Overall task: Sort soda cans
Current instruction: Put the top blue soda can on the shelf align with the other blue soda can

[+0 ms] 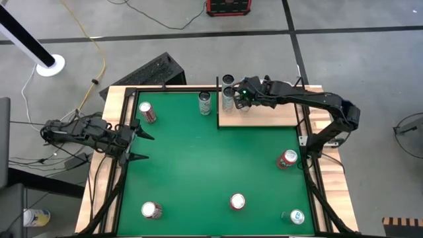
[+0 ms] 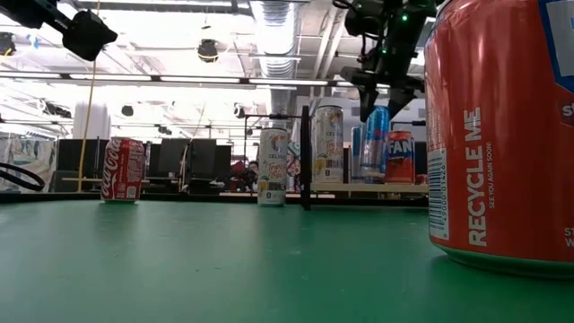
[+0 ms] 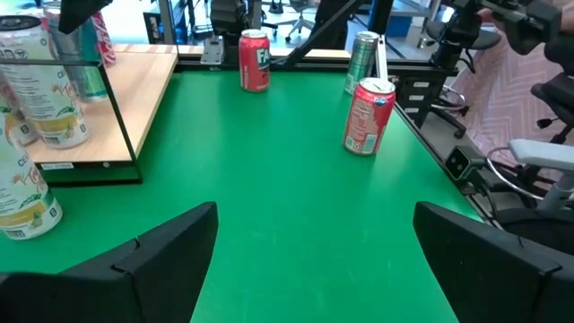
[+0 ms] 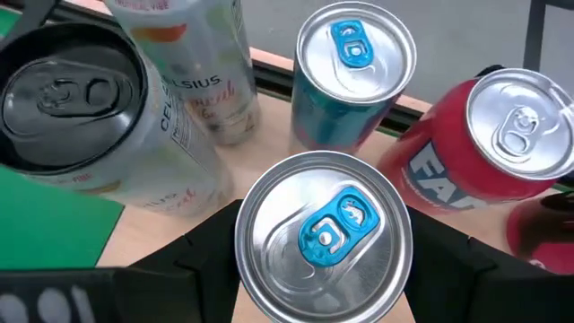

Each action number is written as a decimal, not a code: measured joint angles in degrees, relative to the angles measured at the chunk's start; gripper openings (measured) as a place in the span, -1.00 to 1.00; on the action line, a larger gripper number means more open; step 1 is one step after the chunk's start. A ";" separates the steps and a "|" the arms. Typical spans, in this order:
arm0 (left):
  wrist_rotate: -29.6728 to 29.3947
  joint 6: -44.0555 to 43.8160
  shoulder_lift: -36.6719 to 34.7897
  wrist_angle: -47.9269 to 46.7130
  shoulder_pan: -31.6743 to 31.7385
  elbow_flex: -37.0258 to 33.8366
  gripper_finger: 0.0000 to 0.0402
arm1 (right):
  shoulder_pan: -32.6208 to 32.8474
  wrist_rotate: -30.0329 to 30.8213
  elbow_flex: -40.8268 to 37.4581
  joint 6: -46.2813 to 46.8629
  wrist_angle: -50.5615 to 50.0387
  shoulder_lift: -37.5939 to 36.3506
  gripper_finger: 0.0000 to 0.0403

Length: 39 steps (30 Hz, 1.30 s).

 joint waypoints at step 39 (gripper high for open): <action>0.55 0.20 0.00 -0.04 -0.02 0.00 0.79 | -0.26 -0.28 0.00 -3.98 4.30 3.97 0.84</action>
